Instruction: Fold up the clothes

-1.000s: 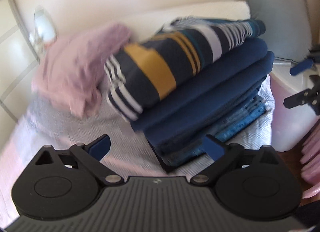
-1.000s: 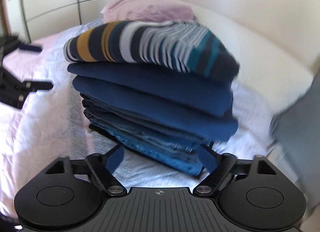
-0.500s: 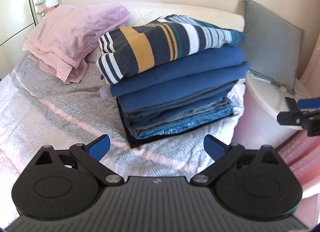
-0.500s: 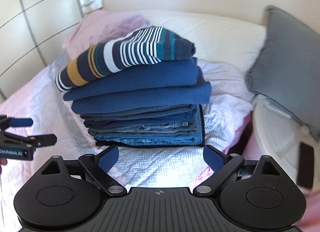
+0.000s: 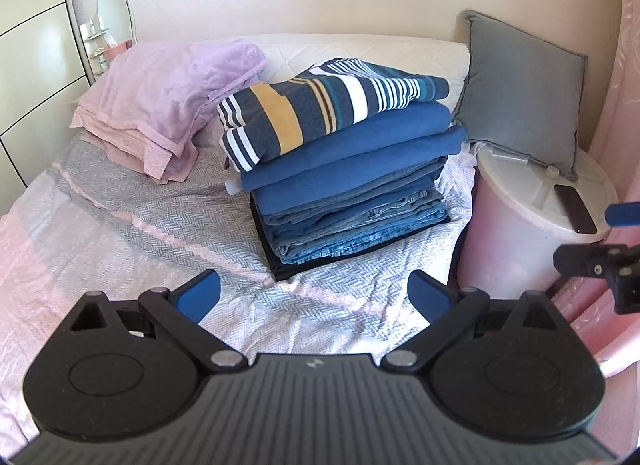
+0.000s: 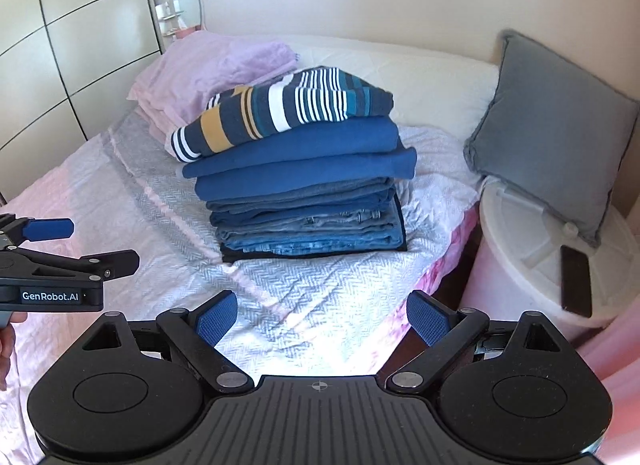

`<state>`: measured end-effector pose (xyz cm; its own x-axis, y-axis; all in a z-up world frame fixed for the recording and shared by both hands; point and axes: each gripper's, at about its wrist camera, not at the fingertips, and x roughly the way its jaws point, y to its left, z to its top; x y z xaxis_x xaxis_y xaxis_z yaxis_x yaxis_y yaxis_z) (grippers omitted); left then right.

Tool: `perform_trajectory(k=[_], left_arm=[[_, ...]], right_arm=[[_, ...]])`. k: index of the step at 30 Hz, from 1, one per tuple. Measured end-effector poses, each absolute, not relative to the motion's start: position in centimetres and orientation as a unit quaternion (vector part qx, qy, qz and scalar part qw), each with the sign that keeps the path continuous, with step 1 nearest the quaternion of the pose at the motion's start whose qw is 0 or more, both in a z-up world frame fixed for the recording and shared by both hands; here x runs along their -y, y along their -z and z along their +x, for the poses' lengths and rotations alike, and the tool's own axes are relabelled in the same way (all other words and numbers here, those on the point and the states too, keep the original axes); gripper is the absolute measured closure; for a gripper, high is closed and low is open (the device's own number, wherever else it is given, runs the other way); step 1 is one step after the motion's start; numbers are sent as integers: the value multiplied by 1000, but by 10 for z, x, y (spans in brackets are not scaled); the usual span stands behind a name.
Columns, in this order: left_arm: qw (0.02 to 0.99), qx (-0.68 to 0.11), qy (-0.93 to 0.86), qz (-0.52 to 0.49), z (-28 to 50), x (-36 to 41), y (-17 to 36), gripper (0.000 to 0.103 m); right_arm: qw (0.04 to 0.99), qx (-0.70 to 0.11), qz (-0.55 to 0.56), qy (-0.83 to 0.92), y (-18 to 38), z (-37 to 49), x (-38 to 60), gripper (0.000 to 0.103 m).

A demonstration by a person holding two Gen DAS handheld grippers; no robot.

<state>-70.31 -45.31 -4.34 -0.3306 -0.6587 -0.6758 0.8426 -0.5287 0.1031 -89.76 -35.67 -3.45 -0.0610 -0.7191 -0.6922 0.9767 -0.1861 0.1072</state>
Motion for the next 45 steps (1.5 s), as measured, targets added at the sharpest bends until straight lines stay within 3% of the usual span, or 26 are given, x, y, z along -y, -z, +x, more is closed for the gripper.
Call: perform_trajectory(k=[9,17,45], left_arm=[[489,-138,787,351,-731,431,32,5],[495,-198,781,325,-737,417,32,5],[519,-210,770,306,-726,417,27,4]], right_arm=[[632,-187,314,684,22,-921,346,9],[637,-186,330,672,25,-942,335,9],[624,-223,323,675,30,-922,341,8]])
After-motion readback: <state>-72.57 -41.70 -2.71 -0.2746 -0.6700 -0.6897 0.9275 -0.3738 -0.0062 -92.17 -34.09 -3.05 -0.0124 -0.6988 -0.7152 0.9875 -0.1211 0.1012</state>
